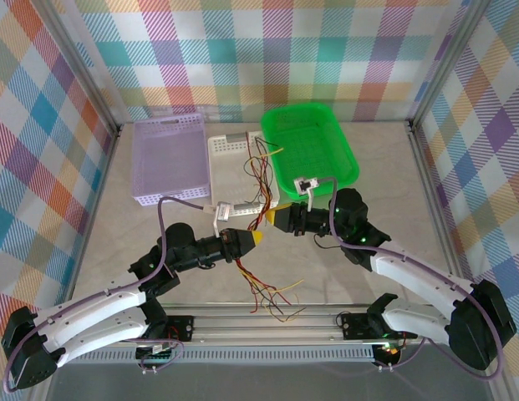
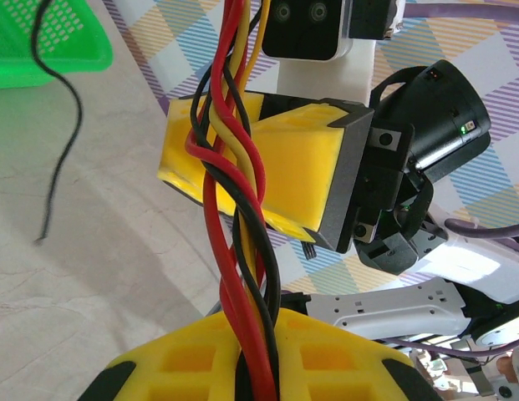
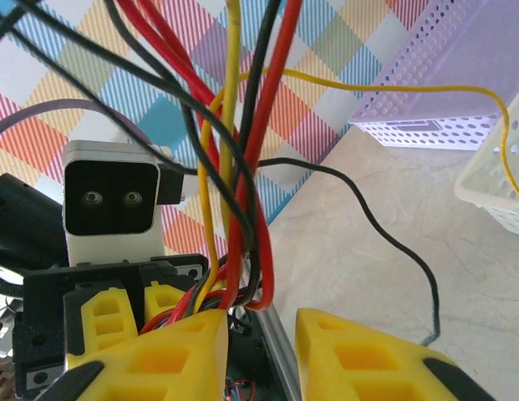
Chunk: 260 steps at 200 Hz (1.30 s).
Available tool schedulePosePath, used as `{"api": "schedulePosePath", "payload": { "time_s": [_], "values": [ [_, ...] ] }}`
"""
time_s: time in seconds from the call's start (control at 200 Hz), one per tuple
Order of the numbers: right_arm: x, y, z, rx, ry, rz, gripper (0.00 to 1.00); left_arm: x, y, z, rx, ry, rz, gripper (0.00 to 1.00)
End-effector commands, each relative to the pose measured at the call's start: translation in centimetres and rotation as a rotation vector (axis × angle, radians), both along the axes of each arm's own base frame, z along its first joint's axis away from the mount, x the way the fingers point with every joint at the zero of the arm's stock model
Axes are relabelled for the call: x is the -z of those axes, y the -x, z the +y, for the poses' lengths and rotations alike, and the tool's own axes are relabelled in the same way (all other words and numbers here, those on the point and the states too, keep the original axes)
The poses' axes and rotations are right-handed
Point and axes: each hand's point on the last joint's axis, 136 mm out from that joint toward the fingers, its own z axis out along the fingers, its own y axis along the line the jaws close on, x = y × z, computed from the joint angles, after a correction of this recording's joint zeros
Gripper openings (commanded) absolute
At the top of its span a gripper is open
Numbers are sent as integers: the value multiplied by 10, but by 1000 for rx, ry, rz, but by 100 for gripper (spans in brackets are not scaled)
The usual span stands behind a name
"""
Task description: Untangle the cables
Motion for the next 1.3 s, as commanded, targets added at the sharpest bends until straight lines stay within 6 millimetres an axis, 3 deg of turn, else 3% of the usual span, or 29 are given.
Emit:
{"api": "schedulePosePath", "payload": {
  "time_s": [0.0,0.3,0.49,0.565,0.775,0.84,0.965,1.015,1.11,1.295],
  "values": [
    [-10,0,0,13,-37,-51,27,-15,4,-4,20,51,-38,0],
    [-15,-3,0,40,-63,-52,32,-14,8,-6,37,53,-41,0],
    [-19,-1,0,30,-70,-64,17,-15,8,-3,27,47,-46,0],
    [-19,0,-1,28,-66,-70,0,-15,8,-1,22,44,-50,0],
    [-24,-1,-6,56,-66,-82,0,-13,8,-3,28,35,-42,0],
    [-26,0,-8,65,-55,-94,0,-12,8,-3,31,23,-40,15],
    [-28,1,-14,94,-14,-113,0,-15,10,-2,38,-9,-51,56],
    [-28,3,-15,85,4,-118,0,-17,10,-1,38,-20,-60,65],
    [-30,8,-15,65,13,-125,0,-22,11,0,39,-34,-77,74],
    [-33,19,-10,-14,8,-128,0,-26,4,-8,36,-61,-88,75]
  ]
}}
